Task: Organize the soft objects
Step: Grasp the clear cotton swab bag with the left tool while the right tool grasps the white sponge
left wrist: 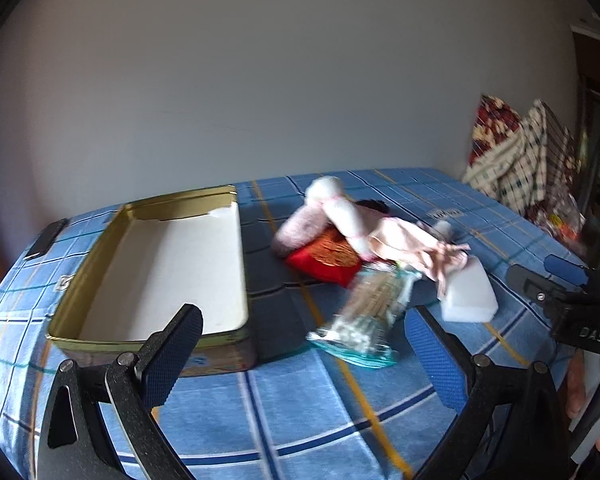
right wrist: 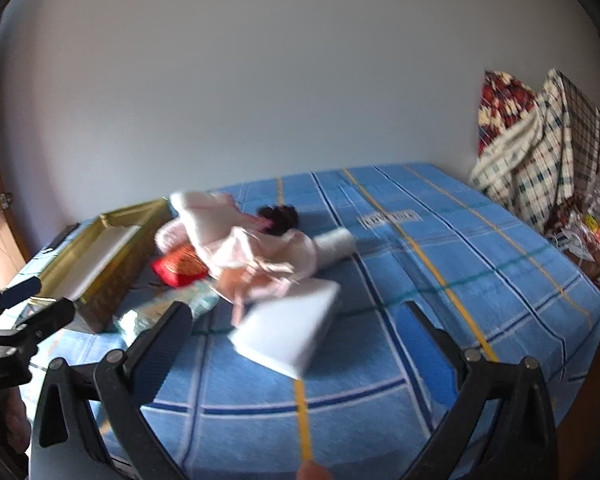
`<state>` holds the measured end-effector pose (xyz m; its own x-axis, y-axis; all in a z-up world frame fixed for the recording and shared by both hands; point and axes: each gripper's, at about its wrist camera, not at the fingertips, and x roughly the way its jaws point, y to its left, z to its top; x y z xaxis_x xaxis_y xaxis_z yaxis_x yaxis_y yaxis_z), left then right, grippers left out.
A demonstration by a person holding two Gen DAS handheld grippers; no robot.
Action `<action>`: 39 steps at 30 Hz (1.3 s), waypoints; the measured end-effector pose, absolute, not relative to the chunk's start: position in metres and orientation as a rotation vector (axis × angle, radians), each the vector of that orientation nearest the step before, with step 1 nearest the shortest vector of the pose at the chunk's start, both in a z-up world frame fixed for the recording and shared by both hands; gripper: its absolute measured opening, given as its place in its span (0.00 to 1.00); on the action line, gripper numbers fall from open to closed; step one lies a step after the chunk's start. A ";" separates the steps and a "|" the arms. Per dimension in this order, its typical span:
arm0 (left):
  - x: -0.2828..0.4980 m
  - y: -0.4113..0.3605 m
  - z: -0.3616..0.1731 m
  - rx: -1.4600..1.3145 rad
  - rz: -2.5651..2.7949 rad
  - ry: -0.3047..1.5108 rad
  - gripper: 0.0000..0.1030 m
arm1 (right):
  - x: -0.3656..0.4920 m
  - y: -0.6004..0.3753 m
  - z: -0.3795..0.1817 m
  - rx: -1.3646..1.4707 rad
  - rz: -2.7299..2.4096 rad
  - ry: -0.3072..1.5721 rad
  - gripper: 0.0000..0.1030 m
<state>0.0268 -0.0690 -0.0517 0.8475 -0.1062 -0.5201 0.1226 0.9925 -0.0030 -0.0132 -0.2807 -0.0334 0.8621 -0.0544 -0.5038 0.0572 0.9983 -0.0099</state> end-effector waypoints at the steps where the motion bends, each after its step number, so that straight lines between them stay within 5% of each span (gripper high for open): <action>1: 0.030 -0.073 -0.053 0.037 -0.137 0.555 0.99 | -0.012 -0.285 -0.037 0.014 -0.065 0.538 1.00; 12: 0.066 -0.124 -0.064 0.173 -0.217 0.660 0.95 | -0.005 -0.309 -0.051 0.058 -0.085 0.578 1.00; 17: 0.089 -0.129 -0.082 0.206 -0.234 0.781 0.62 | -0.003 -0.312 -0.050 0.072 -0.083 0.579 1.00; 22: 0.093 -0.131 -0.093 0.222 -0.260 0.815 0.58 | 0.005 -0.303 -0.051 0.061 -0.070 0.593 1.00; 25: 0.093 -0.125 -0.098 0.198 -0.278 0.818 0.46 | 0.014 -0.293 -0.054 0.032 -0.071 0.610 1.00; 39: 0.074 -0.097 -0.082 0.097 -0.286 0.669 0.41 | 0.048 -0.272 -0.079 -0.042 -0.097 0.765 0.82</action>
<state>0.0737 -0.0969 -0.0823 0.7472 -0.2297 -0.6236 0.2916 0.9565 -0.0029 0.0483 -0.2725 -0.0793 0.7170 -0.1031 -0.6894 0.0725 0.9947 -0.0733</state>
